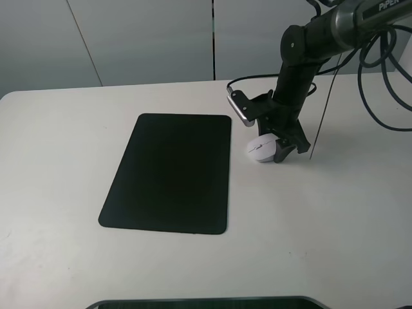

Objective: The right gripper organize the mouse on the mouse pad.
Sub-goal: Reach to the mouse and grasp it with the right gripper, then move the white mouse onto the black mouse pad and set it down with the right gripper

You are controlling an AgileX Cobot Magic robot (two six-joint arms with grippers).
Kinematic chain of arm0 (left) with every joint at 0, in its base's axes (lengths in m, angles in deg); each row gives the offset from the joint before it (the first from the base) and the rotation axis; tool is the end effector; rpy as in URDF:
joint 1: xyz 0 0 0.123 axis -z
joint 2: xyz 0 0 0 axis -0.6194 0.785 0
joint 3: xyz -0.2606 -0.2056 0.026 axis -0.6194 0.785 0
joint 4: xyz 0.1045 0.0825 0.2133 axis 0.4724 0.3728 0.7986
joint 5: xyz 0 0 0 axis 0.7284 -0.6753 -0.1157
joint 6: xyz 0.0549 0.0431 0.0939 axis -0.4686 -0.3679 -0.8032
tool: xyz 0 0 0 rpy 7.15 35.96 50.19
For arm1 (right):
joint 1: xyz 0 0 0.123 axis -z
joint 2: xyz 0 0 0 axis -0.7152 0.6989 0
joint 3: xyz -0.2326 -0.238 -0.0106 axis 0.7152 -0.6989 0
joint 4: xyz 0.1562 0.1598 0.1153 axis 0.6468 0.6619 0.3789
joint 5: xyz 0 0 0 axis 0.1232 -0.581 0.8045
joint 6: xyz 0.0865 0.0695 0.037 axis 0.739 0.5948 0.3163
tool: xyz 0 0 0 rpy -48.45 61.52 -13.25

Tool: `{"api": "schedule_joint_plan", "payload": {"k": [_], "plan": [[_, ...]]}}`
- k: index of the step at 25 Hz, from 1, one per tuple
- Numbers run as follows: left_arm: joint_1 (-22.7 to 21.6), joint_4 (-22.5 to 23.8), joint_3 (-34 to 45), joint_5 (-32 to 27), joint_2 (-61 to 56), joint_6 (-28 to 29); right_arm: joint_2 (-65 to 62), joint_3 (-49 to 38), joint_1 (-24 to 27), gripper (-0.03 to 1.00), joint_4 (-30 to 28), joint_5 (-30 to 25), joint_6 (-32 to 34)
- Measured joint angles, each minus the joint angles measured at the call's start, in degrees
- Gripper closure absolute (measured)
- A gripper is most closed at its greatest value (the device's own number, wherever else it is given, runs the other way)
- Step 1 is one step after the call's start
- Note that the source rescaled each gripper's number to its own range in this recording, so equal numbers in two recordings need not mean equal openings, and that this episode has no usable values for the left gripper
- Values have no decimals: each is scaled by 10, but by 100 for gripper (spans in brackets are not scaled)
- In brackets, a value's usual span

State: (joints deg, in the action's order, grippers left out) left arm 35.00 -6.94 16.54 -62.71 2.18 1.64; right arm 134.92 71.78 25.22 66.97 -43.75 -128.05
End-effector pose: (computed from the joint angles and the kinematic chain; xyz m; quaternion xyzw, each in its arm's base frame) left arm -0.0334 0.0056 0.2661 -0.0497 0.8551 0.0369 0.5147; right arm 0.3968 0.1590 0.1024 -0.8099 0.5846 0.0464 0.0111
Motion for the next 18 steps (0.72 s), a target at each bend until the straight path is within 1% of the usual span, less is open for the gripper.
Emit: {"api": "schedule_joint_plan", "payload": {"k": [5,13,18], "plan": [[0,0,0,0,0,0,1,3,0,97,0,-1,6],[0,0,0,0,0,-2,1,17,0,97,3,-27,18],[0,0,0,0,0,-2,1,20,0,97,17,-31,25]]}}
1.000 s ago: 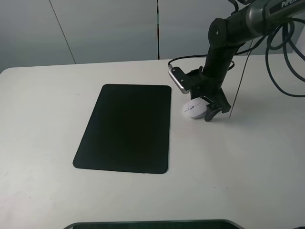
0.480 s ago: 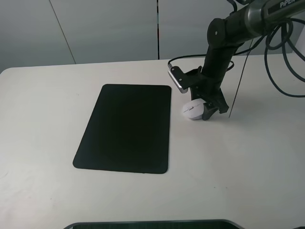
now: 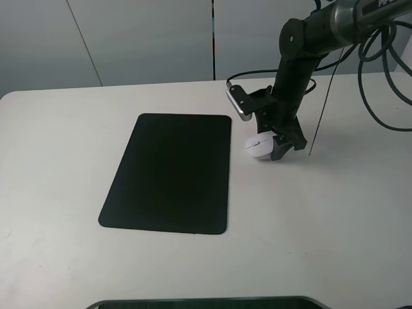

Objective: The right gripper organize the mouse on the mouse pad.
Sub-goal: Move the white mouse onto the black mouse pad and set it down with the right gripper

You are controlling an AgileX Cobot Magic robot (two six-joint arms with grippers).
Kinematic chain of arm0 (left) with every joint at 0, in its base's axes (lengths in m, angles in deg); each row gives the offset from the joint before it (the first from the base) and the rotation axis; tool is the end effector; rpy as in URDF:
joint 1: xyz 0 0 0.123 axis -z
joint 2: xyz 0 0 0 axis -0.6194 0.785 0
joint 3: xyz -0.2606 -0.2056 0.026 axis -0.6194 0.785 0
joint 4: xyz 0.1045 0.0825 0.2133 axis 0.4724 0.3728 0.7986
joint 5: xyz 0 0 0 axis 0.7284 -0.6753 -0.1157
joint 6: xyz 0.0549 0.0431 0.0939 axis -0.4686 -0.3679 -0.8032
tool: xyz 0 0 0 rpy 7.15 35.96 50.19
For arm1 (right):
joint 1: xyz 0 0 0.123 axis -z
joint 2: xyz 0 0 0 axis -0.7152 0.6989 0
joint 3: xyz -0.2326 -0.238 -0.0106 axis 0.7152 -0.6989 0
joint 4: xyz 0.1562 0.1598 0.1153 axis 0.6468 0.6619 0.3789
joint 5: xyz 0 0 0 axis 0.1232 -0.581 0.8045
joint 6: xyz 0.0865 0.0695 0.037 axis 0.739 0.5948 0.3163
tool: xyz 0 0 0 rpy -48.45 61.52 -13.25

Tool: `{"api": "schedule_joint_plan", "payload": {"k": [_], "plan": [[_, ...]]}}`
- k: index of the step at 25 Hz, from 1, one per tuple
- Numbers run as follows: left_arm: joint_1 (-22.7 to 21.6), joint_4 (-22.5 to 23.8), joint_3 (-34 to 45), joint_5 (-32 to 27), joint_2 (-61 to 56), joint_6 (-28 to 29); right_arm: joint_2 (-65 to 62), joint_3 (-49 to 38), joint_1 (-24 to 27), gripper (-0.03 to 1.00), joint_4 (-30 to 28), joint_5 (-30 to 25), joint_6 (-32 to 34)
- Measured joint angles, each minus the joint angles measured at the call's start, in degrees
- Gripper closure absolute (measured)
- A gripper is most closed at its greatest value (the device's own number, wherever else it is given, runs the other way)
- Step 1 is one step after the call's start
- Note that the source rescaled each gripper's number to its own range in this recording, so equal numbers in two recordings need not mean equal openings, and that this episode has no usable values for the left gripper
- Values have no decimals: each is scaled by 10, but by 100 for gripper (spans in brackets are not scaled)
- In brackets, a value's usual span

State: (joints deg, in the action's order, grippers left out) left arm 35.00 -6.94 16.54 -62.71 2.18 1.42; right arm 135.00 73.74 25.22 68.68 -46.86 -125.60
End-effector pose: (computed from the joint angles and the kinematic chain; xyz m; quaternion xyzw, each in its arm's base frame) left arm -0.0334 0.0056 0.2661 -0.0481 0.8552 0.0378 0.5146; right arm 0.3983 0.1630 0.1093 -0.7922 0.6069 0.0637 0.0090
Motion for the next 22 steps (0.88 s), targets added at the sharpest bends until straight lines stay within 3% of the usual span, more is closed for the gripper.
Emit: {"api": "schedule_joint_plan", "payload": {"k": [13,17,22], "plan": [[0,0,0,0,0,-1,-19,0,0,97,23,-7,68],[0,0,0,0,0,-2,-51,1,0,97,48,-7,139],[0,0,0,0,0,-2,-70,2,0,97,60,-7,289]]}}
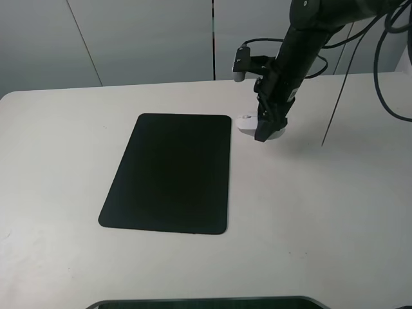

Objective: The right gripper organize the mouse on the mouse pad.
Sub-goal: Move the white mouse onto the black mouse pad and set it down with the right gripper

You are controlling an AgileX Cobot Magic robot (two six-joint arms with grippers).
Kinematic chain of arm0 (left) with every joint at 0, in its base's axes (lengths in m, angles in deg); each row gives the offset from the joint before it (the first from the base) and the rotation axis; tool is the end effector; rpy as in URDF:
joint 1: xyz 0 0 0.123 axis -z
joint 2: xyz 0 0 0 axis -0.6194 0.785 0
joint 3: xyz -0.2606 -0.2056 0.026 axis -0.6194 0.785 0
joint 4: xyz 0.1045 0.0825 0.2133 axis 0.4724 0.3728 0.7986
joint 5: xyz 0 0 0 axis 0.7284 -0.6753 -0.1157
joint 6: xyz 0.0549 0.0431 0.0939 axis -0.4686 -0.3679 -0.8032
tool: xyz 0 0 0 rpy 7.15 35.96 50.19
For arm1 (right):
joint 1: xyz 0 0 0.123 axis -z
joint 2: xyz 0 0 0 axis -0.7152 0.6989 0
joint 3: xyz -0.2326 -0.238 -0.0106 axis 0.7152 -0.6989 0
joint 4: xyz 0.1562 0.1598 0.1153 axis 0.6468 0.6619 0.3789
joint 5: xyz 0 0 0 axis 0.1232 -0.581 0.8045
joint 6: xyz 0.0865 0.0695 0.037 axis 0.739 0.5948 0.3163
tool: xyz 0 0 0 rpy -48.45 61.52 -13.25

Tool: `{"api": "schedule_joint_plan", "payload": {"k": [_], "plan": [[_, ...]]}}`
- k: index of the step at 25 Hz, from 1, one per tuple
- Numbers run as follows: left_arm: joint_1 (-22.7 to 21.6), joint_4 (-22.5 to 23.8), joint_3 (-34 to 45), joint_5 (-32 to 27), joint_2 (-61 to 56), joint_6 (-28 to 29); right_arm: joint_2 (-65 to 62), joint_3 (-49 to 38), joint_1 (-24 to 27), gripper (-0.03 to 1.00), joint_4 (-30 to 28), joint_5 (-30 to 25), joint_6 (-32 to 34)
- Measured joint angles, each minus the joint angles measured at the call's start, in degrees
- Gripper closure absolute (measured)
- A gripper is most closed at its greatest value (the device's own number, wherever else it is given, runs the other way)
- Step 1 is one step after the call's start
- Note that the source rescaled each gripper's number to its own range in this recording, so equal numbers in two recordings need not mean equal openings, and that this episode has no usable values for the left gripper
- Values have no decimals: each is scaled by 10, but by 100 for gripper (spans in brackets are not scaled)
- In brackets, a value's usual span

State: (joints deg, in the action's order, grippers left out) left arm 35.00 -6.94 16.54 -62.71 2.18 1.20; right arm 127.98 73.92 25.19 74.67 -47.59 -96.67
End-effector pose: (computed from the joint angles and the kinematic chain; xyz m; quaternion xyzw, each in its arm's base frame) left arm -0.0334 0.0056 0.2661 -0.0464 0.8553 0.0388 0.5146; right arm 0.3935 0.1721 0.1643 -0.5938 0.7974 0.0881 0.0614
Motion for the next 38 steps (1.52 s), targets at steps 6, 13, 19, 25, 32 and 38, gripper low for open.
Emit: {"api": "schedule_joint_plan", "payload": {"k": [6,13,19,25,32,38], "plan": [[0,0,0,0,0,0,-11,0,-1,97,0,-2,240],[0,0,0,0,0,0,-11,0,-24,97,-1,-13,508],[0,0,0,0,0,0,-11,0,-69,97,-26,-15,599],[0,0,0,0,0,0,-11,0,-117,97,-77,-5,664],[0,0,0,0,0,0,-12,5,-146,97,-98,17,751],[0,0,0,0,0,0,-9,67,-160,97,-124,0,800]]}}
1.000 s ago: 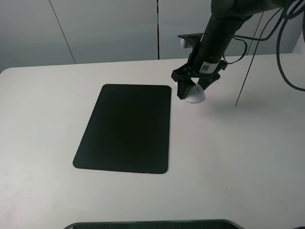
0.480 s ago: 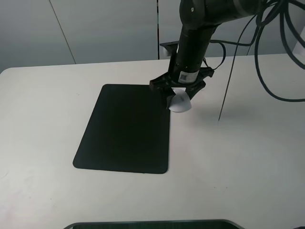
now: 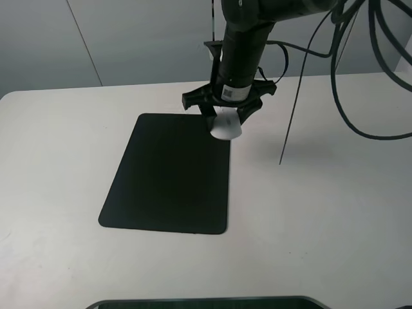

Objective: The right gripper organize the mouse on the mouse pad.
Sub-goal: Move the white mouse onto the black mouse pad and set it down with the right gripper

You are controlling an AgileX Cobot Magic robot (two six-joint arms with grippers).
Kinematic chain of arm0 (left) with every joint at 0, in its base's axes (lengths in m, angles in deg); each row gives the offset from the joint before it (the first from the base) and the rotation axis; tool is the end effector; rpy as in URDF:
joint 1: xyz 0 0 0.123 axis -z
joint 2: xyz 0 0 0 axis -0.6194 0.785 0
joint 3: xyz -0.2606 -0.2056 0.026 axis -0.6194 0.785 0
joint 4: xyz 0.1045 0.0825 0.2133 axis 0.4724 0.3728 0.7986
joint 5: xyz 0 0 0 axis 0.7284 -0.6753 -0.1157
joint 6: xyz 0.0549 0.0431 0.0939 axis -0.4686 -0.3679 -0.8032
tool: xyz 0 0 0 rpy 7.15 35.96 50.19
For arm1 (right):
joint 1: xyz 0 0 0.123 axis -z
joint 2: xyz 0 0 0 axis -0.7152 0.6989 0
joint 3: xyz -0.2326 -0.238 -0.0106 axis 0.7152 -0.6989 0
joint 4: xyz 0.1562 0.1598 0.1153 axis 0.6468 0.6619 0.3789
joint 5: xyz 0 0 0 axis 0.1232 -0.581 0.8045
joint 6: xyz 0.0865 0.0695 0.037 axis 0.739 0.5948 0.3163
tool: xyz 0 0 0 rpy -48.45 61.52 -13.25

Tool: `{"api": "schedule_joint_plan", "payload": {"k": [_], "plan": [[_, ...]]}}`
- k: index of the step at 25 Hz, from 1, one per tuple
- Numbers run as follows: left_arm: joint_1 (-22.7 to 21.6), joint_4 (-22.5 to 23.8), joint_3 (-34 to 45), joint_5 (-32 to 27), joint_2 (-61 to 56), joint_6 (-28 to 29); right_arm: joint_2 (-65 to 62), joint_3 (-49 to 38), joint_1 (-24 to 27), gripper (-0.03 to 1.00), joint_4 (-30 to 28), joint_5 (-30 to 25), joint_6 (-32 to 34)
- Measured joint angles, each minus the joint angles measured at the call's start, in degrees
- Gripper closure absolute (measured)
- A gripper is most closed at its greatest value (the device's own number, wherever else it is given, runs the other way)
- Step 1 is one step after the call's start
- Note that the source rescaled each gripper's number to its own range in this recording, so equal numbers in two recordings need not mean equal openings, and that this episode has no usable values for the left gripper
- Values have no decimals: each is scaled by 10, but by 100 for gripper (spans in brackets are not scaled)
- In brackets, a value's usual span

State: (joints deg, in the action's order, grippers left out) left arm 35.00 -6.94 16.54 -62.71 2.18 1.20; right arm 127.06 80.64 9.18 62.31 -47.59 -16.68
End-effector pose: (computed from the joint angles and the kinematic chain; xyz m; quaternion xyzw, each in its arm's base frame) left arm -0.0334 0.0056 0.2661 -0.0464 0.8553 0.0388 0.5146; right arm 0.3612 0.2710 0.1977 -0.1411 0.9854 0.0569 0.0763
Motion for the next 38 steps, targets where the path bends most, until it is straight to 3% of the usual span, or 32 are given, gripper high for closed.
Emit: {"api": "schedule_joint_plan", "payload": {"k": [9,38], "plan": [[0,0,0,0,0,0,68,91,-37,97,-9,-61,31],[0,1,0,0,0,0,184,166,-115,97,-13,-31,67]]}}
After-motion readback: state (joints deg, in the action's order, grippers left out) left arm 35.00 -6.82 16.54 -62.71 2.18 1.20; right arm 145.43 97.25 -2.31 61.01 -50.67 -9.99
